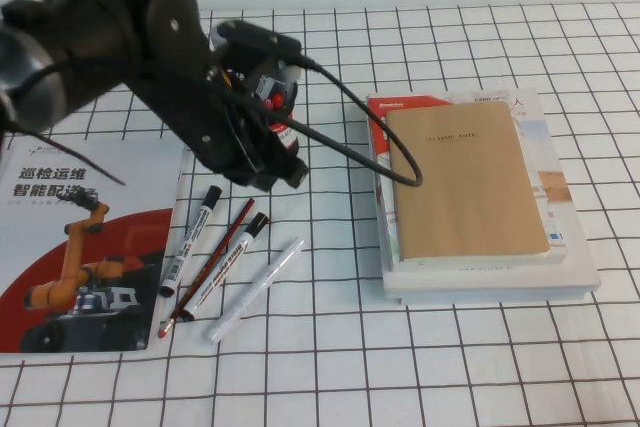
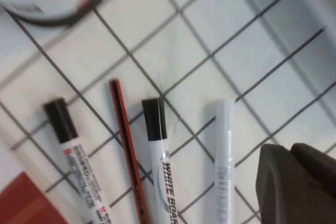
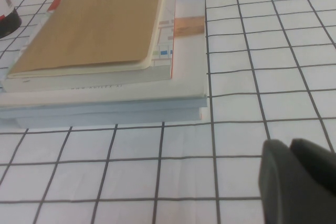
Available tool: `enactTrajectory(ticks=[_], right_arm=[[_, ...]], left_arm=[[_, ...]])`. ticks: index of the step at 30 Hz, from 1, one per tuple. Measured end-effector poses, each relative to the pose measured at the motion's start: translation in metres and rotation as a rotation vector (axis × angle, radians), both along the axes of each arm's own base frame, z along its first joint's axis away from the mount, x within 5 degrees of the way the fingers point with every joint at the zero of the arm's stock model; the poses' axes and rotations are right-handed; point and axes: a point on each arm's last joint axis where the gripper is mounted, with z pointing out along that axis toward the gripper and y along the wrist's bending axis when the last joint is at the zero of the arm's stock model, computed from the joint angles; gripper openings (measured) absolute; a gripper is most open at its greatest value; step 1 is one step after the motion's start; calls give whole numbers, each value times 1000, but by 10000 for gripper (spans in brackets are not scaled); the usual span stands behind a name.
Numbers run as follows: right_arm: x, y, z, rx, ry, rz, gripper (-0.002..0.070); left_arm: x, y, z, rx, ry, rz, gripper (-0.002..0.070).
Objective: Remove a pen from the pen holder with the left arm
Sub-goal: 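Take a marker out of the pen holder and lay it on the table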
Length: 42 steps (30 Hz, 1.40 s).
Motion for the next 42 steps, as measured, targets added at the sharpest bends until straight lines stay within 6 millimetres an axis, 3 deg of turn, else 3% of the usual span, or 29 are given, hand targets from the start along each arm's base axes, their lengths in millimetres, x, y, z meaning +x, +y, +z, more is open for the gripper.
enactTrajectory(ticks=[4, 7, 15, 20, 28, 35, 42], right_arm=[[0, 0, 0, 0, 0, 0, -15], [0, 0, 0, 0, 0, 0, -15], [0, 0, 0, 0, 0, 0, -15], [0, 0, 0, 0, 0, 0, -15], [0, 0, 0, 0, 0, 0, -15], [0, 0, 0, 0, 0, 0, -15], [0, 0, 0, 0, 0, 0, -15]], left_arm=[[-26, 15, 56, -84, -153, 5, 0], [-55, 32, 84, -150, -272, 17, 0], [-145, 83, 111, -299, -499, 65, 0], [-201, 114, 106, -379, -602, 91, 0], [-257, 147, 70, -511, -686, 165, 0], [-271, 155, 47, -495, -676, 164, 0], [-270, 156, 47, -474, -693, 161, 0]])
